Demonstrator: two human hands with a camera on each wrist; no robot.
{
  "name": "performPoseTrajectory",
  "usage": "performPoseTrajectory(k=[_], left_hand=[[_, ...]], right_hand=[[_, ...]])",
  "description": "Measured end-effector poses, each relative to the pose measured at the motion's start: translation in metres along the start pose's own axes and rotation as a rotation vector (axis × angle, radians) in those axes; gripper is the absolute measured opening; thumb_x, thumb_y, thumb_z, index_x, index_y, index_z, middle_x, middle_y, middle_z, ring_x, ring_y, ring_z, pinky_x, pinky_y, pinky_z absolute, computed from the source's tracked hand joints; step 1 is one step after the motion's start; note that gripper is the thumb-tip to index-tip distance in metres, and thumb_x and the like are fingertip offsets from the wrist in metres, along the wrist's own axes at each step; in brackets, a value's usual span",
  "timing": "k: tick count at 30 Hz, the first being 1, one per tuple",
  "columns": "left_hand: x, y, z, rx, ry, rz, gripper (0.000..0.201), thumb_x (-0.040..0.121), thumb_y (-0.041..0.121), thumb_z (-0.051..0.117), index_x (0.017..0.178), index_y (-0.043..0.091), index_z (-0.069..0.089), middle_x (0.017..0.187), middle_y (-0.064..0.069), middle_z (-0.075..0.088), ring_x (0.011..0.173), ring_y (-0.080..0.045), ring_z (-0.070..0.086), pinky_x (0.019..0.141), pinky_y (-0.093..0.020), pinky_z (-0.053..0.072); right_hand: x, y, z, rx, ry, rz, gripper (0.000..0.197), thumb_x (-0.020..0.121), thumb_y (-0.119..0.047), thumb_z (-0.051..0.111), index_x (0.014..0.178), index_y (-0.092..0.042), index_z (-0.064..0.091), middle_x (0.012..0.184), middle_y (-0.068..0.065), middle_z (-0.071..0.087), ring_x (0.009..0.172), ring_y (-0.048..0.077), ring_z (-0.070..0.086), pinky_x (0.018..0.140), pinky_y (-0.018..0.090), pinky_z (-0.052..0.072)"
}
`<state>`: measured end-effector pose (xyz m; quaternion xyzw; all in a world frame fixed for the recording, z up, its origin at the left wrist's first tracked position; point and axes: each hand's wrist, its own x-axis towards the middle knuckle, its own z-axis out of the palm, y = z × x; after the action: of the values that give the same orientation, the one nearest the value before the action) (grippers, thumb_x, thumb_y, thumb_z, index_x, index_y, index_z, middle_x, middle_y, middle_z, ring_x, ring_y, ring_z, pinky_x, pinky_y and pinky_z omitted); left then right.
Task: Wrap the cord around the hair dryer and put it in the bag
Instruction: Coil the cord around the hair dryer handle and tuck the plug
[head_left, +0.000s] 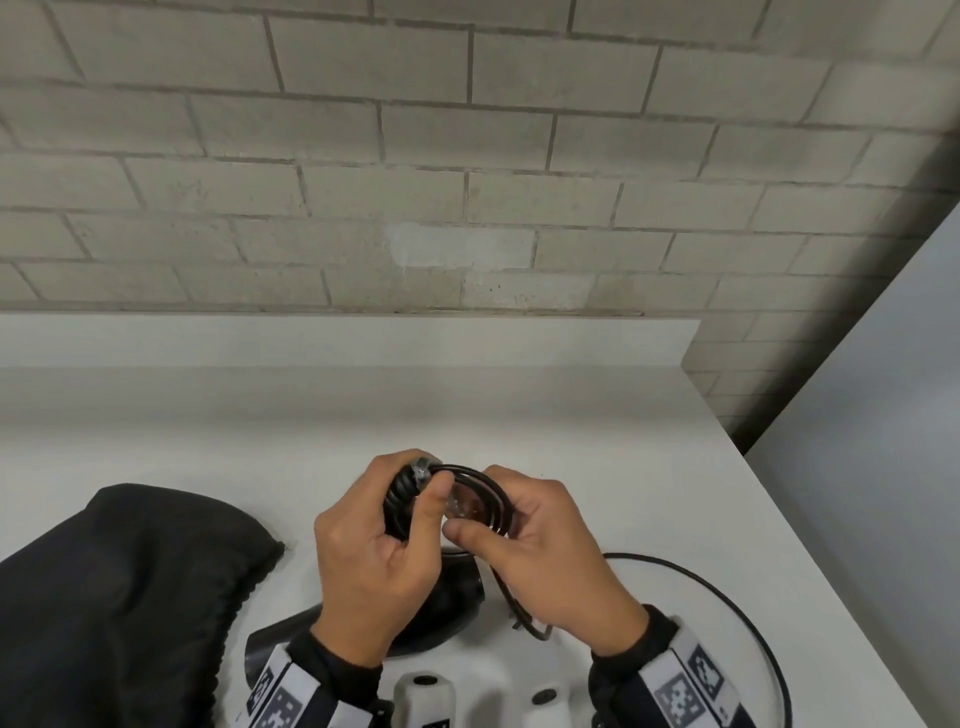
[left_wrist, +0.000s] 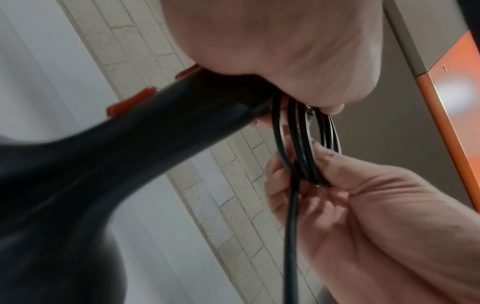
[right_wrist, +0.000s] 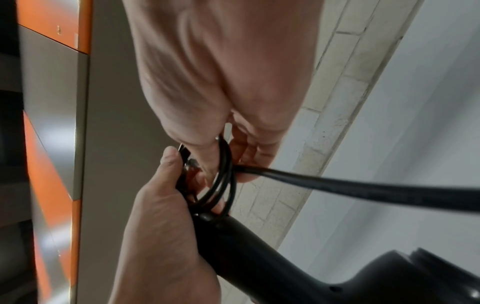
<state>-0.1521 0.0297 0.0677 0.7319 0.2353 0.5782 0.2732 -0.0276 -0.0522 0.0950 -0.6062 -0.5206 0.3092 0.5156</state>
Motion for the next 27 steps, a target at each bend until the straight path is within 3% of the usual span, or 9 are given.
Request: performPoseTrajectory(k=[4,8,11,13,17,19,22,24,27], left_hand=[[0.001,0.0,0.001,0.009,0.01,-0.021,0.038,0.097,0.048,0.052,0.093,0.013,0.066,0.075,0.014,0.063,0.068,0.001,0.062,0.067,-0.008,0.045],[0.001,0.001,0.001,-0.018,0.005,-0.04,0.036,0.096,0.049,0.053,0.096,0.015,0.067,0.077,0.014,0.066,0.069,0.0,0.065,0.066,-0.011,0.048],[0.003,0.005,0.0,-0.028,-0.013,-0.049,0.025,0.094,0.044,0.056,0.096,0.02,0.065,0.071,0.023,0.064,0.064,0.004,0.063,0.064,-0.006,0.045],[0.004,0.006,0.0,-0.034,-0.025,-0.049,0.019,0.093,0.041,0.057,0.092,0.023,0.062,0.067,0.021,0.064,0.058,0.005,0.061,0.061,-0.004,0.042],[0.003,0.007,0.001,-0.054,-0.007,-0.066,0.028,0.095,0.053,0.051,0.09,0.027,0.06,0.07,0.013,0.066,0.055,0.001,0.062,0.058,-0.007,0.043],[0.002,0.006,0.001,-0.036,0.011,-0.066,0.031,0.095,0.053,0.051,0.089,0.025,0.06,0.07,0.018,0.063,0.056,0.002,0.059,0.059,-0.006,0.041],[0.002,0.003,0.001,-0.02,0.039,-0.077,0.037,0.095,0.055,0.05,0.087,0.021,0.061,0.07,0.016,0.062,0.056,0.002,0.058,0.059,-0.006,0.04],[0.0,0.002,0.003,-0.012,0.065,-0.095,0.039,0.095,0.057,0.05,0.085,0.021,0.061,0.066,0.013,0.061,0.055,-0.001,0.057,0.057,-0.007,0.041],[-0.001,0.002,0.005,-0.002,0.092,-0.097,0.037,0.094,0.058,0.05,0.086,0.024,0.06,0.06,0.013,0.06,0.053,-0.005,0.058,0.053,-0.014,0.044]], right_hand=[[0.0,0.002,0.0,0.065,0.067,0.018,0.008,0.078,-0.01,0.078,0.086,-0.01,0.074,0.084,-0.002,0.074,0.084,0.012,0.07,0.085,0.031,0.057],[-0.002,-0.002,-0.002,0.109,0.054,0.025,0.016,0.075,-0.005,0.08,0.083,-0.017,0.075,0.078,-0.003,0.073,0.082,0.012,0.071,0.086,0.034,0.057],[-0.004,-0.006,-0.003,0.14,0.006,0.005,0.04,0.074,-0.003,0.081,0.104,-0.029,0.073,0.079,0.002,0.074,0.085,0.014,0.072,0.089,0.031,0.056],[-0.004,-0.006,-0.005,0.164,-0.015,-0.011,0.052,0.072,-0.002,0.082,0.114,-0.03,0.068,0.079,0.002,0.074,0.087,0.017,0.072,0.092,0.033,0.055],[-0.007,-0.003,-0.001,0.186,0.049,-0.014,0.057,0.068,-0.005,0.086,0.112,-0.033,0.063,0.083,0.0,0.075,0.089,0.017,0.072,0.09,0.03,0.054],[-0.01,0.001,0.007,0.077,0.191,-0.066,0.055,0.066,-0.011,0.089,0.107,-0.036,0.062,0.093,-0.009,0.072,0.093,0.012,0.067,0.088,0.022,0.052],[-0.015,0.01,0.019,-0.325,0.477,-0.306,0.049,0.067,-0.023,0.086,0.107,-0.03,0.058,0.097,-0.015,0.053,0.091,-0.001,0.053,0.077,0.007,0.042],[-0.017,0.013,0.027,-0.545,0.532,-0.439,0.04,0.079,-0.024,0.075,0.114,-0.021,0.056,0.087,-0.008,0.046,0.079,0.001,0.047,0.067,0.011,0.043],[-0.02,0.017,0.04,-0.721,0.535,-0.504,0.025,0.091,-0.015,0.062,0.115,-0.013,0.056,0.076,0.0,0.051,0.062,0.012,0.049,0.053,0.021,0.047]])
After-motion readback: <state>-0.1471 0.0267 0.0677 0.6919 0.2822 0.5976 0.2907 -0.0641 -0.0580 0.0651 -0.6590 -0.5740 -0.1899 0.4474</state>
